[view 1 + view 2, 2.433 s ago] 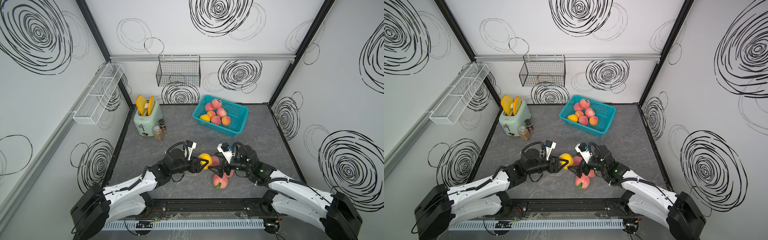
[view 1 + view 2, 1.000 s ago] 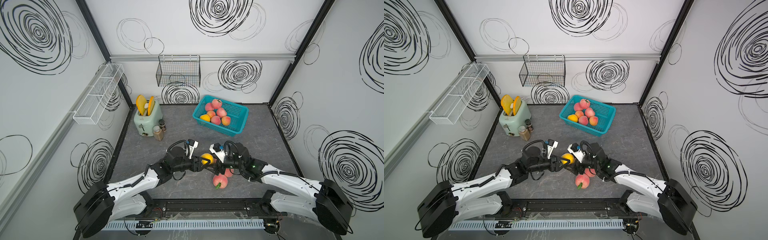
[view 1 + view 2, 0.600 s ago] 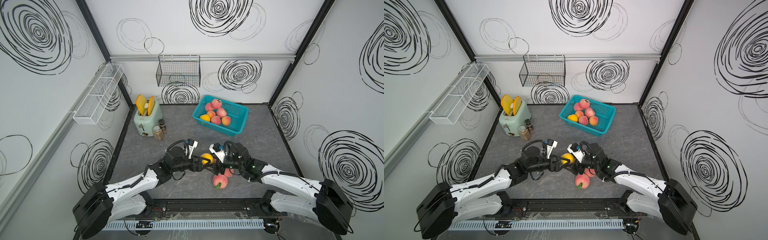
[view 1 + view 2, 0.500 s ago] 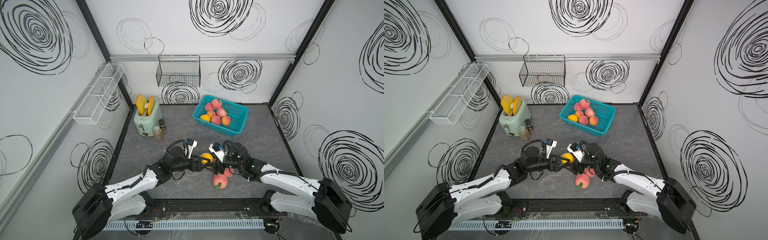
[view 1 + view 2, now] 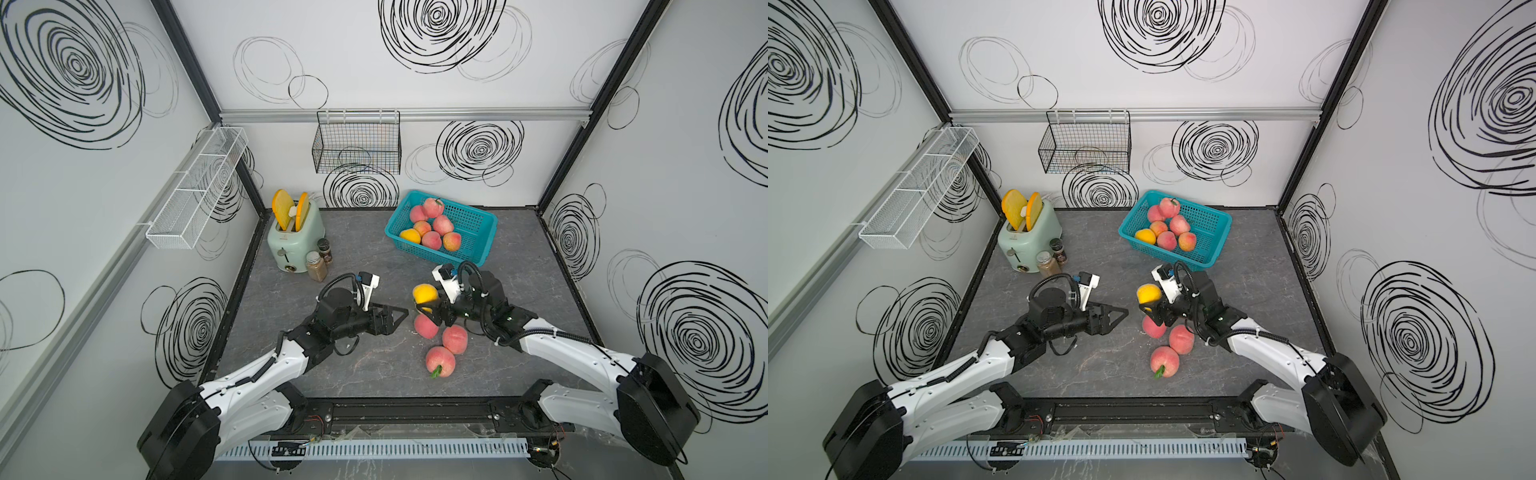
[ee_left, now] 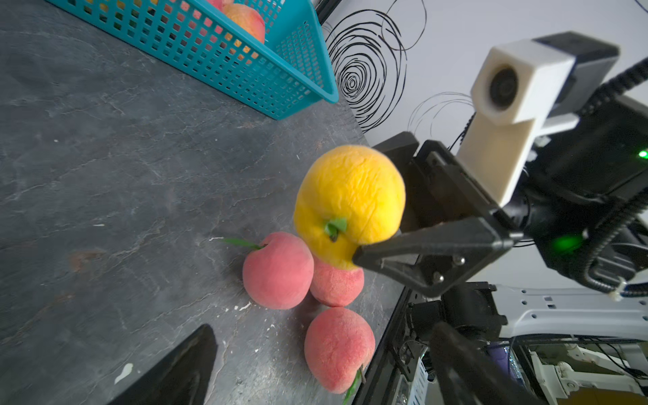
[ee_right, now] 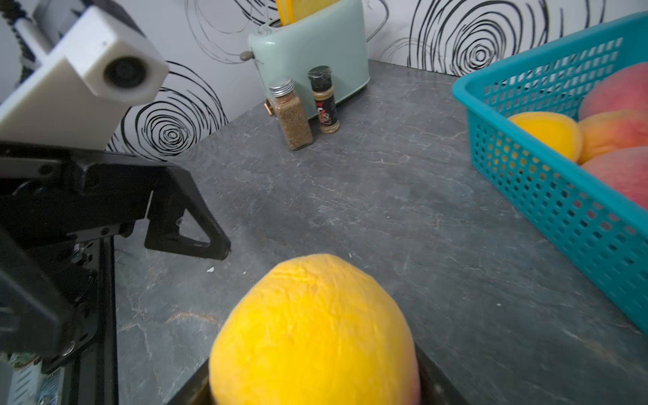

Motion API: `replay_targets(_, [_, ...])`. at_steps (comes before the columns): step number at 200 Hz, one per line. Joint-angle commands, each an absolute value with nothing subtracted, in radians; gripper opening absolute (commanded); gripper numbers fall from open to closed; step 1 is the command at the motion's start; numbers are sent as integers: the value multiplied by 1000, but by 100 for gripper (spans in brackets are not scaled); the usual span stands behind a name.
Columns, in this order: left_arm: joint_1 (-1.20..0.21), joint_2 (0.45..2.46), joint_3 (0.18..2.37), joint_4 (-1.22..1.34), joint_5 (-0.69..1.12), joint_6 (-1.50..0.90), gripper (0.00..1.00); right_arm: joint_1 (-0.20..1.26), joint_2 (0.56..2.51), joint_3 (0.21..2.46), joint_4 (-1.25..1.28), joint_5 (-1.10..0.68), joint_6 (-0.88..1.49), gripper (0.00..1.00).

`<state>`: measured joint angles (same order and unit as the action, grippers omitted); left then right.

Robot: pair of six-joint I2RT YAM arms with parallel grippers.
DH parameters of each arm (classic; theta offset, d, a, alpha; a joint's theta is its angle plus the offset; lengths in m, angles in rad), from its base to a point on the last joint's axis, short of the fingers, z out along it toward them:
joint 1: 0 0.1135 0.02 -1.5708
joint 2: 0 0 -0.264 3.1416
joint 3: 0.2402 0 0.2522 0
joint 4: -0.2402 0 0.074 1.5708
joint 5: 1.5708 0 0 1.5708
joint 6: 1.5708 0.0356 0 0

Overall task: Put the peaches into the basket
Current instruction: Place the peach in the basket.

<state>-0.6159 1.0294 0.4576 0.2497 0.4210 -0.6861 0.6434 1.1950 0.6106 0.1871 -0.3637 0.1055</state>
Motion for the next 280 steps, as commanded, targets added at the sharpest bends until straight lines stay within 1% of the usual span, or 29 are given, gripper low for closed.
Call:
replay_targets(1, [-598, 1003, 458, 220, 384, -638, 98, 621, 1228, 676, 187, -349, 115, 66])
replay_targets(31, [-592, 984, 476, 152, 317, -584, 98, 584, 1281, 750, 163, -330, 107, 66])
replay_targets(59, [-585, 990, 481, 153, 288, -561, 98, 551, 1341, 830, 143, -311, 98, 66])
replay_targets(104, [-584, 1049, 519, 193, 277, -528, 98, 511, 1457, 1015, 36, -152, 12, 66])
replay_targets(121, [-586, 1076, 538, 216, 285, -519, 98, 481, 1497, 1066, 34, -123, 2, 66])
replay_targets(161, [-586, 1137, 594, 247, 294, -513, 98, 423, 1604, 1177, 39, -108, 1, 67])
replay_targets(203, [-586, 1195, 669, 244, 290, -509, 98, 412, 1765, 1338, 9, -60, -34, 67])
replay_targets(236, [-588, 1229, 715, 242, 269, -502, 98, 393, 1869, 1426, 30, -63, -38, 67])
replay_targets(280, [-590, 1290, 761, 283, 288, -526, 98, 390, 1995, 1552, 36, -54, -43, 67])
